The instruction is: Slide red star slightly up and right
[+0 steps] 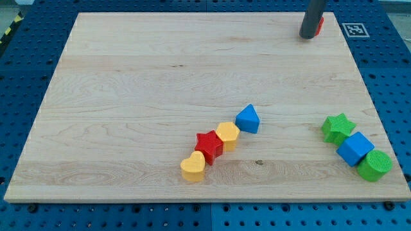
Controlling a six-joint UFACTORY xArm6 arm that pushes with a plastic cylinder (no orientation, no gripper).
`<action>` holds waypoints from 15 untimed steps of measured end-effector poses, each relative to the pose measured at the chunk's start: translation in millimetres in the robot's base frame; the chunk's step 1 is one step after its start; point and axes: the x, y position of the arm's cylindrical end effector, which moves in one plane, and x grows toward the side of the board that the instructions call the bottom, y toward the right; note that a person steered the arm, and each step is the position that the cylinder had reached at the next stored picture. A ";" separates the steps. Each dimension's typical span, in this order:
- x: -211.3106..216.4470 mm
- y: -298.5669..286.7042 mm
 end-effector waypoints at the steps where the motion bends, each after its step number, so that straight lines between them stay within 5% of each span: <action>1: 7.8 -38.5; 2: 27.2 -91.1; 7: 344.4 -108.3; 12: 303.5 -232.5; 15: 273.7 -246.4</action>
